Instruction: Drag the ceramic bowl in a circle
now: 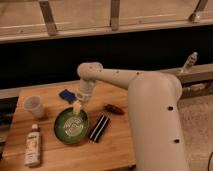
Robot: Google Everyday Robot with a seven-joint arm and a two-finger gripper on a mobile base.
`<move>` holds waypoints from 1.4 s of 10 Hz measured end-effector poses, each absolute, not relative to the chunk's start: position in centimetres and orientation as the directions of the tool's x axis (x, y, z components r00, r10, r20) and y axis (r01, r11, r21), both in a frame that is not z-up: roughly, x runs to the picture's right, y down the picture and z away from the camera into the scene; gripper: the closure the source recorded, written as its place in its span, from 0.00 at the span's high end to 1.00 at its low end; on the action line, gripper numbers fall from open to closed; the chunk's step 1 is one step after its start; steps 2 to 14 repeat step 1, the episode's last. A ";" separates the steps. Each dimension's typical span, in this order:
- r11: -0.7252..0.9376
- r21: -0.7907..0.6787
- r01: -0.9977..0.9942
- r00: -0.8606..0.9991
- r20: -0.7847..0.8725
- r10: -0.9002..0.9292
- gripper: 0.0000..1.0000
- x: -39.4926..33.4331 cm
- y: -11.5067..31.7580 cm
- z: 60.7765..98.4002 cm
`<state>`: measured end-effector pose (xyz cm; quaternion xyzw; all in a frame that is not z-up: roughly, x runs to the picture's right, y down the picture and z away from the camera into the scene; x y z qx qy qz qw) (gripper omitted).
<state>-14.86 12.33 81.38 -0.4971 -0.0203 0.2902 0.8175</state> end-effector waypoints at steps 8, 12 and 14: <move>0.337 -0.825 -0.454 0.831 -0.255 0.494 0.42 -14.9 12.3 81.4; 0.337 -0.825 -0.454 0.831 -0.255 0.494 0.42 -14.9 12.3 81.4; 0.337 -0.825 -0.454 0.831 -0.255 0.494 0.42 -14.9 12.3 81.4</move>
